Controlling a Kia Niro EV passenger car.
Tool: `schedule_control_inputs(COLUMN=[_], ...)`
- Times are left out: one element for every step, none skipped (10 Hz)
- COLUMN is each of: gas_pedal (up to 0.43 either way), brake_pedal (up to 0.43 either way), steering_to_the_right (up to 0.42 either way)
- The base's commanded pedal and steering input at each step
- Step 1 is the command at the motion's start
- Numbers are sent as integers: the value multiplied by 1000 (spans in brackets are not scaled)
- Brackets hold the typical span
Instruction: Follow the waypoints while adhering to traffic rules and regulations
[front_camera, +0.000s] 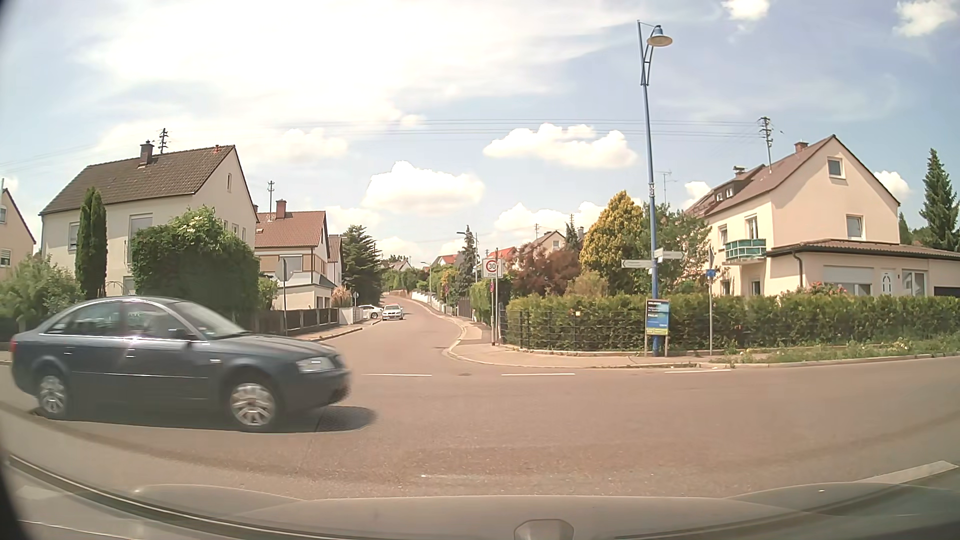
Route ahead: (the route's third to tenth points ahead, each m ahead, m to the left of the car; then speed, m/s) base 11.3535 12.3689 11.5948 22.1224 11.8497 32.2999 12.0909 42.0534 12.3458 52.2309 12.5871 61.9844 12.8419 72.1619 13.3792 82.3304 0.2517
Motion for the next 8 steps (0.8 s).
schedule_control_inputs(gas_pedal=[0, 0, 0, 0, 0, 0, 0, 0], brake_pedal=[177, 177, 177, 177, 177, 177, 177, 177], steering_to_the_right=[-85, -85, -85, -85, -85, -85, -85, -85])
